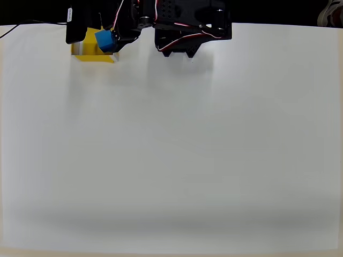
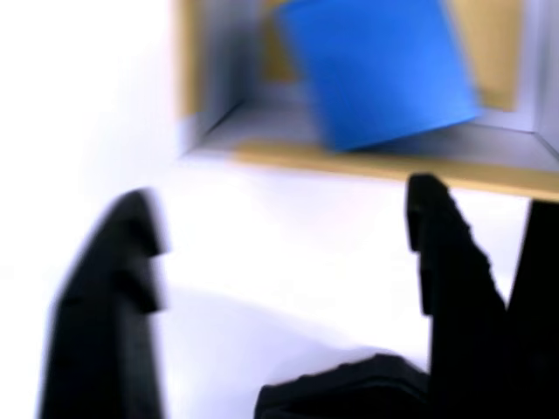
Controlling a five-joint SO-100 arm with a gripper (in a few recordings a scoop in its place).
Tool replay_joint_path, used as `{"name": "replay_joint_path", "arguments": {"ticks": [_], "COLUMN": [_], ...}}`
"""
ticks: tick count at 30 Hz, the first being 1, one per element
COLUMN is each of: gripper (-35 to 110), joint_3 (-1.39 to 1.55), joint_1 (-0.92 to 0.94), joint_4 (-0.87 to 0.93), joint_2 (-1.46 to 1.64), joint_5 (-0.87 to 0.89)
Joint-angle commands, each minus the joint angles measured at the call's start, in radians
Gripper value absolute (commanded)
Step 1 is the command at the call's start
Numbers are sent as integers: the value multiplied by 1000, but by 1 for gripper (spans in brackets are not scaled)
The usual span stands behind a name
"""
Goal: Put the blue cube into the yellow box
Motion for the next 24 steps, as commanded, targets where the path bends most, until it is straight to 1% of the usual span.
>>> {"name": "replay_joint_path", "arguments": {"ticks": [1,6,11,14,17,21,24], "gripper": [16,8,1,0,0,0,0], "joint_3": [-100,-60,17,72,175,336,420], "joint_1": [-150,-402,-627,-744,-873,-1037,-1104], "joint_4": [21,-3,-38,-87,-149,-138,-158], "joint_2": [61,114,143,164,259,457,474], "joint_5": [-2,55,51,55,61,55,61]}}
